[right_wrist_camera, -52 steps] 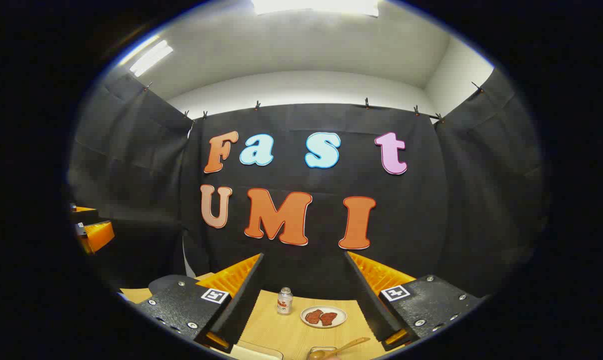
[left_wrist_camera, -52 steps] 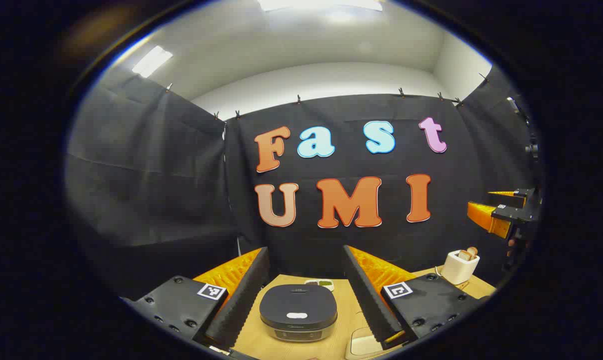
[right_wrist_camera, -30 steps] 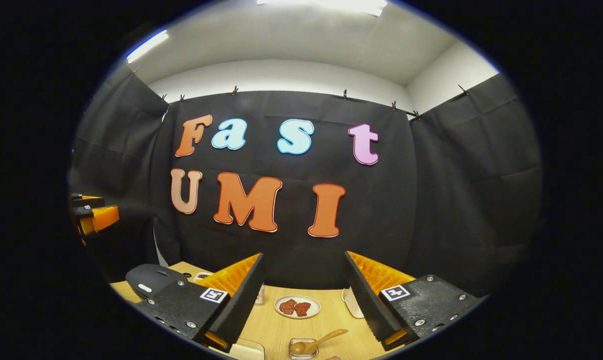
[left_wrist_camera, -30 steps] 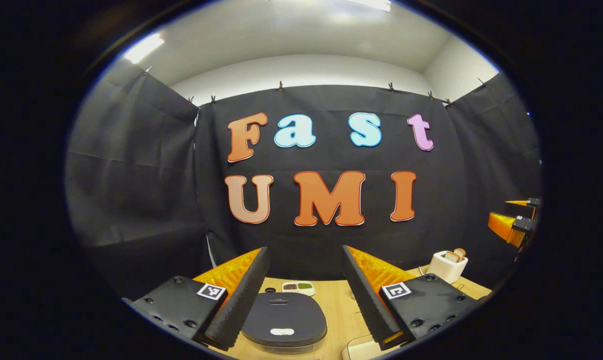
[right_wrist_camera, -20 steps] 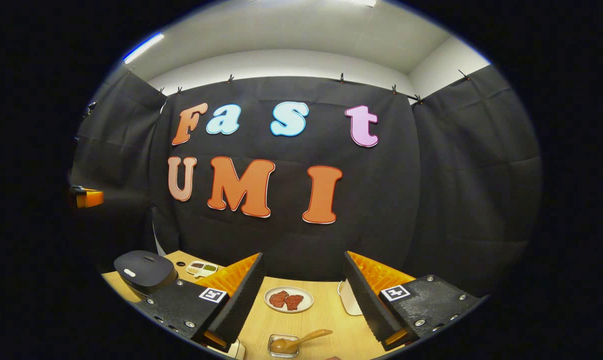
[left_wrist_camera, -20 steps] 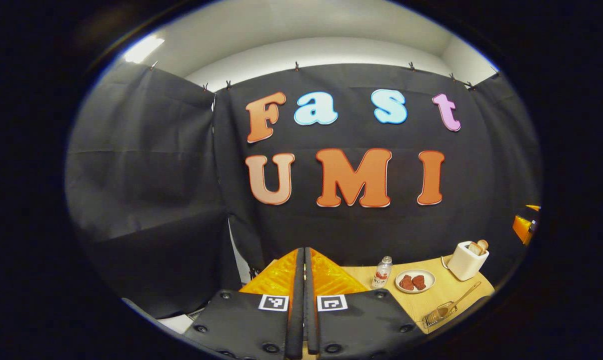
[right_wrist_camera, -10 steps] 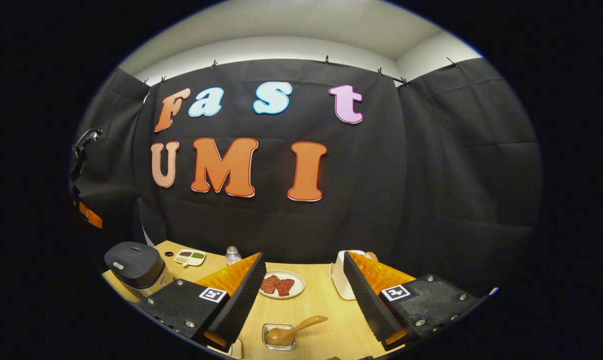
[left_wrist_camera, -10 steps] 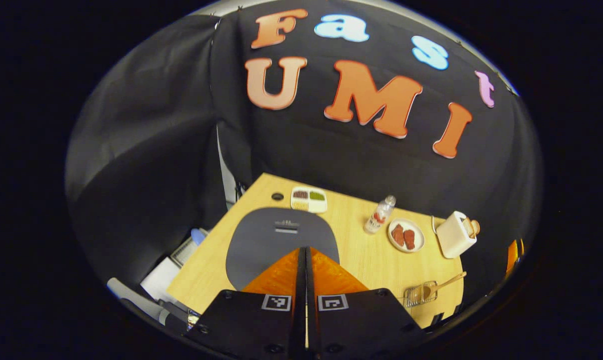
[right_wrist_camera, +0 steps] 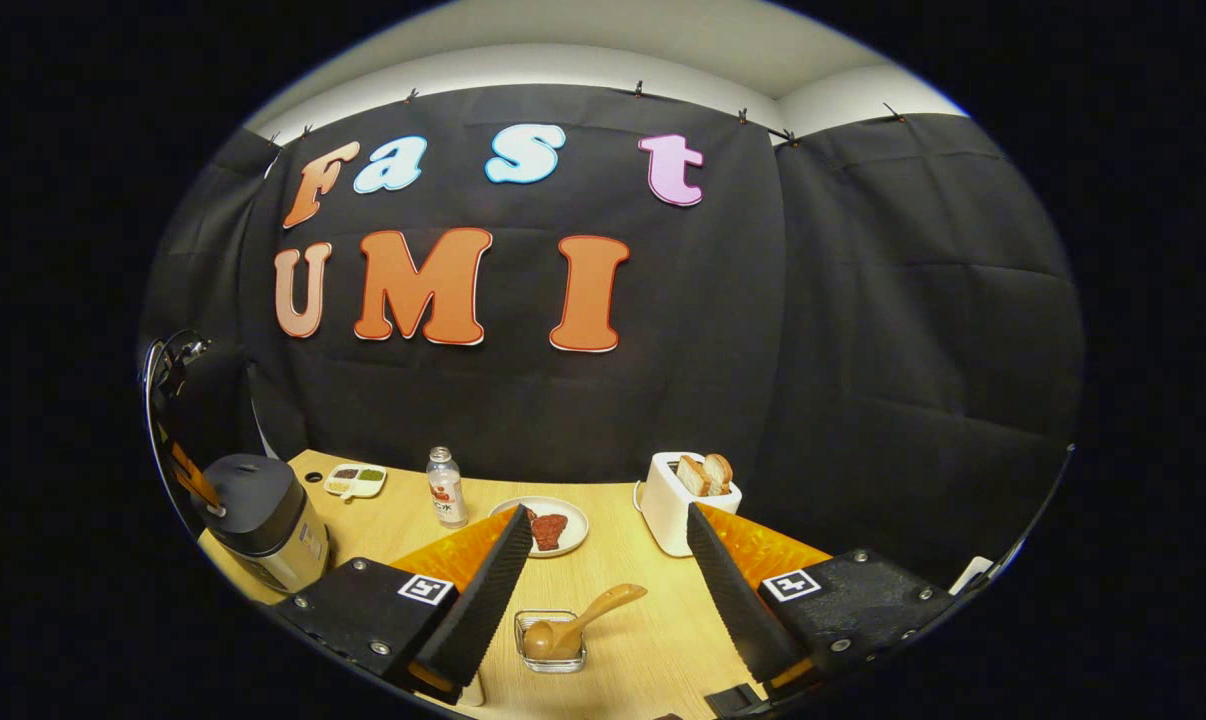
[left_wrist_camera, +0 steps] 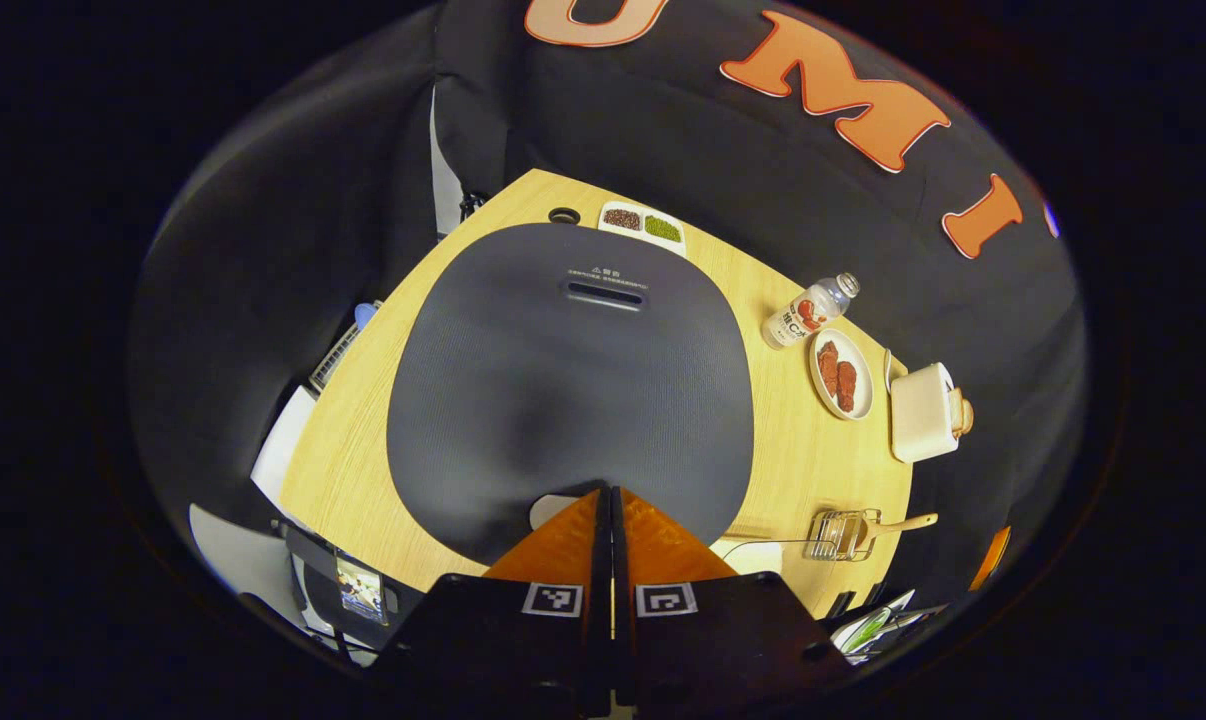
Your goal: Close the left gripper, press the button to open the rice cooker; take a wooden spoon from the chopstick holder with the right hand, scoop a spoonful of rice and pour it into the rice cooker, then put the wooden spoon back into the chopstick holder.
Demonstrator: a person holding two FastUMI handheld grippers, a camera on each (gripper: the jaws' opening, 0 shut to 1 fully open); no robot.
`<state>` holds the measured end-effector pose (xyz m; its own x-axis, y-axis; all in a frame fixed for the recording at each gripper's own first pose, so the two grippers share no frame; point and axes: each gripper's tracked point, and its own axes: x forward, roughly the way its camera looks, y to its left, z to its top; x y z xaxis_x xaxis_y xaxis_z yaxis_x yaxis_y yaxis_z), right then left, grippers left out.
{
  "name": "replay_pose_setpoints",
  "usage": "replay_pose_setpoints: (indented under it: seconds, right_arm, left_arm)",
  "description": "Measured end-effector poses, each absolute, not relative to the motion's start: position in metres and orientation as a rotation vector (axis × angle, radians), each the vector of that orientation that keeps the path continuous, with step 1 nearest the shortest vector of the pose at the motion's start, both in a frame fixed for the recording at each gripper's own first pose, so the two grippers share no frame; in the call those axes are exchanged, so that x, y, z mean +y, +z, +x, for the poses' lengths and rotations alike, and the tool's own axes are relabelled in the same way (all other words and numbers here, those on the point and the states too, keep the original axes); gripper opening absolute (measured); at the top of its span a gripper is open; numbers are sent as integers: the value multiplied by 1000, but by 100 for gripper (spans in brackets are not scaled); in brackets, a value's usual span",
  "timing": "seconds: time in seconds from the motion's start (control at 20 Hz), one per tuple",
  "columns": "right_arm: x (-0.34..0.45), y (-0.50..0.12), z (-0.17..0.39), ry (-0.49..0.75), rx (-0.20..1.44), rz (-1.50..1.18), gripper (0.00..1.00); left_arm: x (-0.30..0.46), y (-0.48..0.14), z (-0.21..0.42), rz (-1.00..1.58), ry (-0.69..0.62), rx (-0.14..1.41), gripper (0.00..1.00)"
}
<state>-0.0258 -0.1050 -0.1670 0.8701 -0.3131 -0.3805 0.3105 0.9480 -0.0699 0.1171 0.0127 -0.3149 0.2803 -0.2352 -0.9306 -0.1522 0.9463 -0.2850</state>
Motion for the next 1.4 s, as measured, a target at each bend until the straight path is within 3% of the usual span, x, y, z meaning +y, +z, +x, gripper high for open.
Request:
replay_pose_setpoints:
  seconds: [0.05,0.1,0.4,0.5,0.55,0.65,0.7,0.85,0.9,0.95,1.05,1.1,1.15,1.4]
  right_arm:
    - [-105,-171,-27,-329,410,-6,96]
    - [-104,-174,-27,-330,419,-5,96]
    - [-93,-200,-24,-297,474,26,97]
    - [-91,-214,-23,-278,504,30,97]
    - [-93,-222,-23,-275,522,26,97]
    - [-97,-239,-24,-276,568,42,97]
    - [-97,-250,-24,-271,593,65,97]
    - [-95,-285,-27,-266,677,132,97]
    - [-95,-297,-28,-258,706,148,97]
    - [-95,-307,-30,-253,729,162,97]
    - [-96,-328,-30,-246,778,191,96]
    - [-97,-339,-31,-243,810,212,96]
    - [-97,-347,-30,-242,828,242,95]
    - [-98,-389,-17,-246,900,390,88]
  left_arm:
    - [12,-316,121,-353,-59,1272,2]
    - [13,-320,119,-358,-53,1287,6]
    - [10,-320,115,-378,-55,1217,7]
    - [13,-310,117,-349,-80,1148,2]
    - [14,-298,119,-330,-86,1093,6]
    - [16,-271,132,-288,-95,950,6]
    - [19,-255,141,-269,-89,882,2]
    - [27,-210,155,-197,-68,715,6]
    - [33,-193,155,-170,-50,675,2]
    - [38,-180,155,-142,-36,637,6]
    - [48,-152,154,-82,-8,548,2]
    - [51,-142,149,-55,7,512,6]
    - [51,-133,143,-28,14,487,2]
    - [45,-114,109,40,49,413,6]
